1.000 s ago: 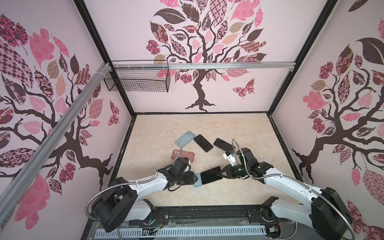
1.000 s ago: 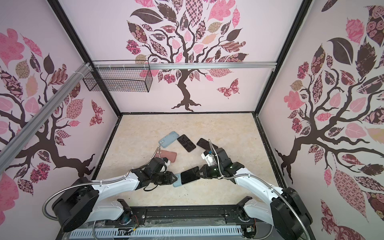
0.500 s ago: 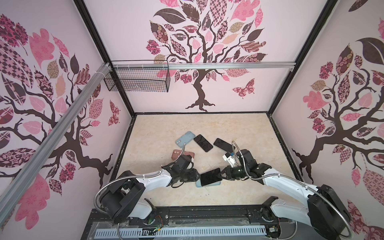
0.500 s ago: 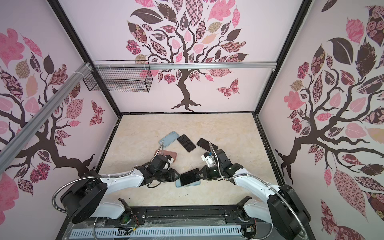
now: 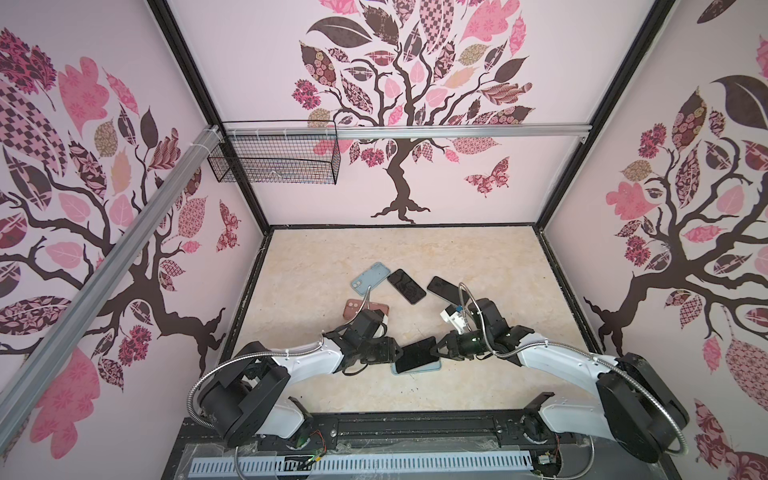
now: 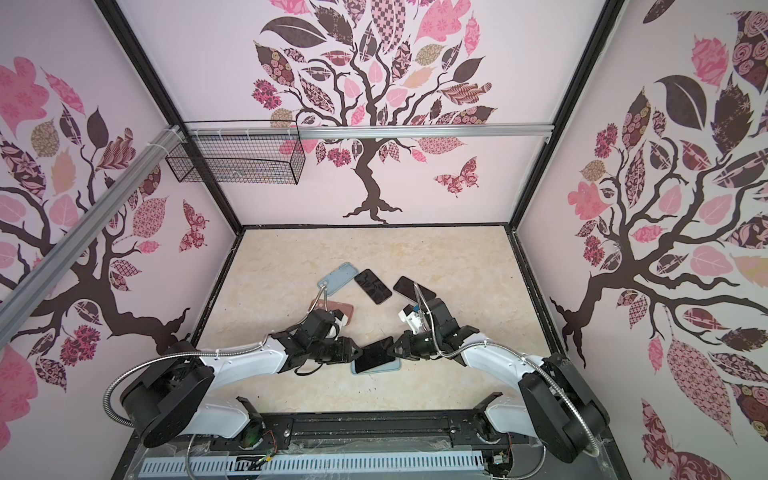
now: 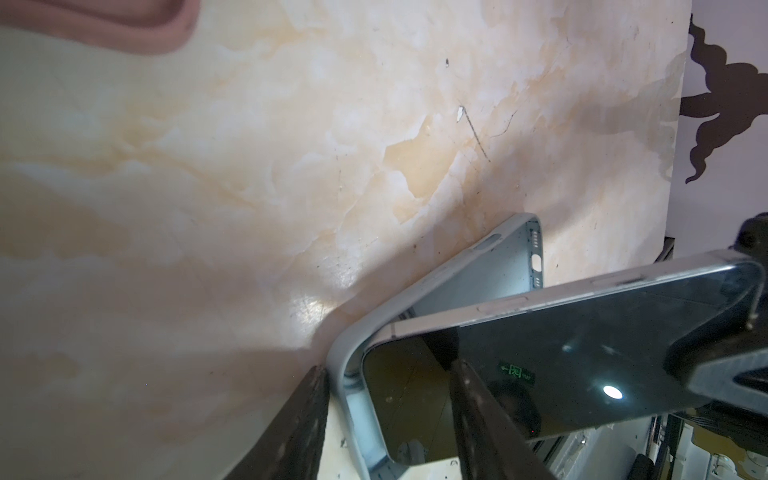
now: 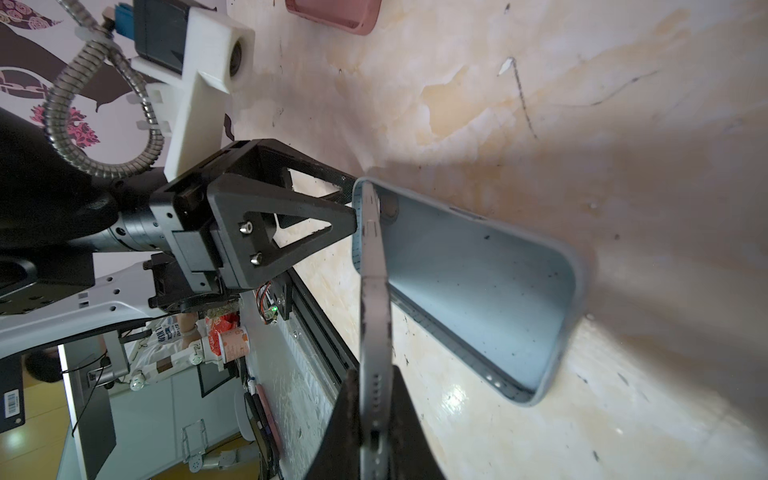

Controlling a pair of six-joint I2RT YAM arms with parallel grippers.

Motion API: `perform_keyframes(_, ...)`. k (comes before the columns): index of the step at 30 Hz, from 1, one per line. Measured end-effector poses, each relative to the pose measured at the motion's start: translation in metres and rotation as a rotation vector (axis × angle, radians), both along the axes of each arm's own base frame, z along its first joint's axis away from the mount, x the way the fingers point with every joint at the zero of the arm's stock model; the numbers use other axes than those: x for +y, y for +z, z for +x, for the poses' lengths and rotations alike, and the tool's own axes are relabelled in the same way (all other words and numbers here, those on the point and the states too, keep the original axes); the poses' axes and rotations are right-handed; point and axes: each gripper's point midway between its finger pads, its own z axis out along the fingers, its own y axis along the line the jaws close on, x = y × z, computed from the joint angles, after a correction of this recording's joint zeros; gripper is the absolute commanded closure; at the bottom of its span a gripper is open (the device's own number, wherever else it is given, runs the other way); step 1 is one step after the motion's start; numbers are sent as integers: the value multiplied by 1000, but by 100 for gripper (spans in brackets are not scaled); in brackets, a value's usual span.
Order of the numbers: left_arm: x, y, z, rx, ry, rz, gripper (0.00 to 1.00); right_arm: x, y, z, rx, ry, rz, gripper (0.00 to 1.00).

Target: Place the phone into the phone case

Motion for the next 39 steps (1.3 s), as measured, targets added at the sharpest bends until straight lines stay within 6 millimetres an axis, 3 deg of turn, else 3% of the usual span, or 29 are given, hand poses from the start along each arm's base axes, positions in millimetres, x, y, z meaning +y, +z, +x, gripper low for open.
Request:
perform_keyframes(9, 0, 6, -2, -6, 4, -24, 50, 3, -5, 0, 10, 1, 26, 95)
perform_keyframes(18, -3, 29, -6, -61, -8, -105, 46, -1, -17, 1, 8, -13, -9, 79)
perform_keyframes(24, 3, 23, -12, -51, -9, -95, 46, -15, -38, -6, 42, -44, -100, 71)
perform_keyframes(39, 7, 15, -28, -19, -56, -96, 47, -26, -50, -12, 50, -47, -181, 61)
